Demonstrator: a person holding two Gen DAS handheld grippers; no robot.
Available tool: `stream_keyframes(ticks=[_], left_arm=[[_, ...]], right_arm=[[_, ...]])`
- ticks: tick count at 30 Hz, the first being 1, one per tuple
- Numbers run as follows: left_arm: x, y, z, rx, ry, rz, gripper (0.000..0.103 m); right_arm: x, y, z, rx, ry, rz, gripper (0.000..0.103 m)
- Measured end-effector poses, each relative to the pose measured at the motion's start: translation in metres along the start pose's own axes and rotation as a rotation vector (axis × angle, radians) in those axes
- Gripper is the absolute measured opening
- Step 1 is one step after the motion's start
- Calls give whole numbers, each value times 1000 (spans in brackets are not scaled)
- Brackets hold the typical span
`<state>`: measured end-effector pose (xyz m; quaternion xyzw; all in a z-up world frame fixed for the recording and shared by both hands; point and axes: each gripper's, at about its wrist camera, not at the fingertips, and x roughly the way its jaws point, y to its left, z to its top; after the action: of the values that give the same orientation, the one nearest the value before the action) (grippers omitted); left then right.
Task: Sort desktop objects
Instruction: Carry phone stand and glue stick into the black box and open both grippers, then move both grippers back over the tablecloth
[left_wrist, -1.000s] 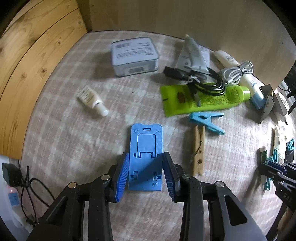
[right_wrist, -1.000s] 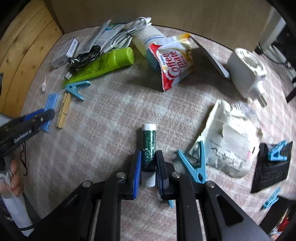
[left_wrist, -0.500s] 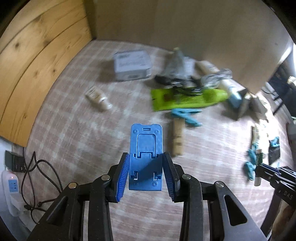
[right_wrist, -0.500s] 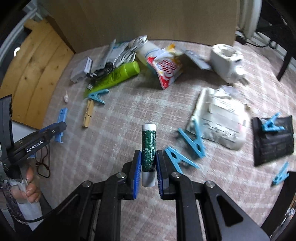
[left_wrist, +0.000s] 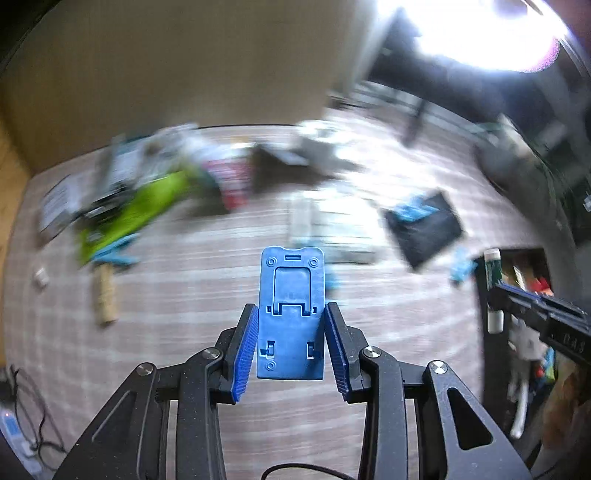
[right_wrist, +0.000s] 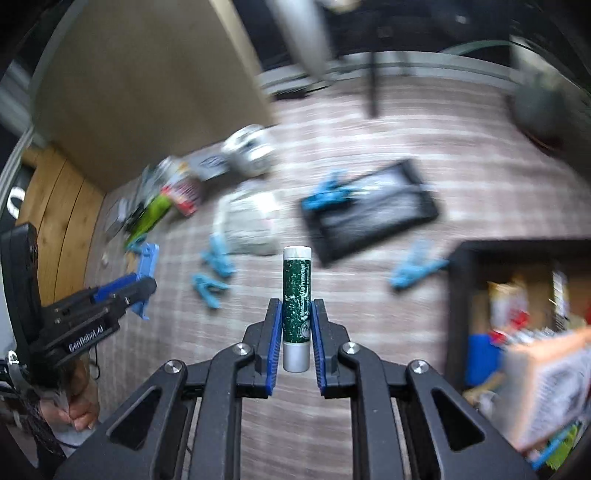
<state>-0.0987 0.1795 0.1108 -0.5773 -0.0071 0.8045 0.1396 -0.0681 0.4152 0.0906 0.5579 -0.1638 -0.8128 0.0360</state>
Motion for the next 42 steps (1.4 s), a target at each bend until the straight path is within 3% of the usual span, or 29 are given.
stream_keyframes(ticks=[5, 11, 20, 27, 28, 29, 31, 42], left_arm=[[11, -77, 16, 156, 6, -52, 34], [22, -173, 33, 332, 14, -115, 34], [46, -266, 40, 505, 31, -134, 34], [50, -294, 42, 552, 26, -173, 35], [50, -296, 43, 553, 32, -196, 37], [50, -296, 43, 552, 40, -210, 46], [46, -296, 44, 551, 36, -226, 52], [42, -252, 50, 486, 17, -161, 52]], right_arm=[[-51, -79, -16, 143, -80, -50, 15], [-94, -148, -43, 288, -143, -107, 15], [-114, -204, -82, 436, -166, -182, 15], [-123, -214, -94, 467, -196, -198, 16], [-124, -215, -94, 474, -202, -205, 21], [-125, -216, -92, 483, -197, -215, 37], [-129, -217, -92, 498, -221, -222, 49], [-128, -194, -75, 423, -223, -202, 49]])
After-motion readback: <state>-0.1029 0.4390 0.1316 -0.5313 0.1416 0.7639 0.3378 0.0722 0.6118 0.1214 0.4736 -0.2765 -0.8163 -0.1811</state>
